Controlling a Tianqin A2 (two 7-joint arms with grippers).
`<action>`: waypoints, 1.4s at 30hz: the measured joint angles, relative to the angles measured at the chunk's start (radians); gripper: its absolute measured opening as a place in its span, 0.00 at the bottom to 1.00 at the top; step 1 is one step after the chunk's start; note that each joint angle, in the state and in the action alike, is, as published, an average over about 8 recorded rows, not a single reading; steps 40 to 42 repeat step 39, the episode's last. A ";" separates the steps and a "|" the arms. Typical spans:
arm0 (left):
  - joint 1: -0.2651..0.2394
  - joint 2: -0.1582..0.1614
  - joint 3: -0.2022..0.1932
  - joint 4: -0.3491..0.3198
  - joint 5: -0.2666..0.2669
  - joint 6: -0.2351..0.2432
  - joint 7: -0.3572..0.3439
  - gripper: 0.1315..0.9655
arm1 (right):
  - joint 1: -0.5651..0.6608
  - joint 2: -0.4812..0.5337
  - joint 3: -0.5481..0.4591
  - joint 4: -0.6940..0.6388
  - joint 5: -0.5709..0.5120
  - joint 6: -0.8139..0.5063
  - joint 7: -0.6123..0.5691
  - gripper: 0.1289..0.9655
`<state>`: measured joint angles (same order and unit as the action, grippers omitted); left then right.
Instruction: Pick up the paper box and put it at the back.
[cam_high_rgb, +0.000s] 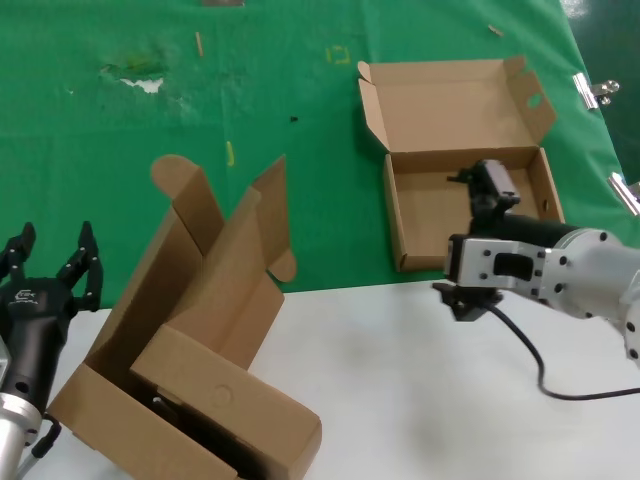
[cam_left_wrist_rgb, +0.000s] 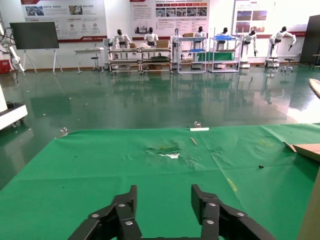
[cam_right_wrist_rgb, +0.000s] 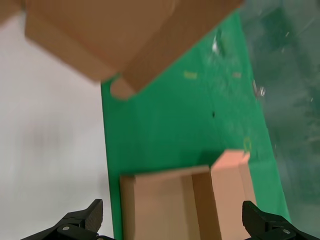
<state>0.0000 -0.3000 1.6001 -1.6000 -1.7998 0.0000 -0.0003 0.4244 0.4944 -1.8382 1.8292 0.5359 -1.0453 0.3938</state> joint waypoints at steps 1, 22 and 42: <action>0.000 0.000 0.000 0.000 0.000 0.000 0.000 0.26 | -0.008 -0.004 0.004 -0.004 0.023 0.019 -0.007 0.98; 0.000 0.000 0.000 0.000 0.000 0.000 0.000 0.73 | -0.170 -0.078 0.095 -0.092 0.506 0.418 -0.158 1.00; 0.000 0.000 0.000 0.000 0.000 0.000 0.000 0.97 | -0.290 -0.133 0.163 -0.157 0.864 0.714 -0.269 1.00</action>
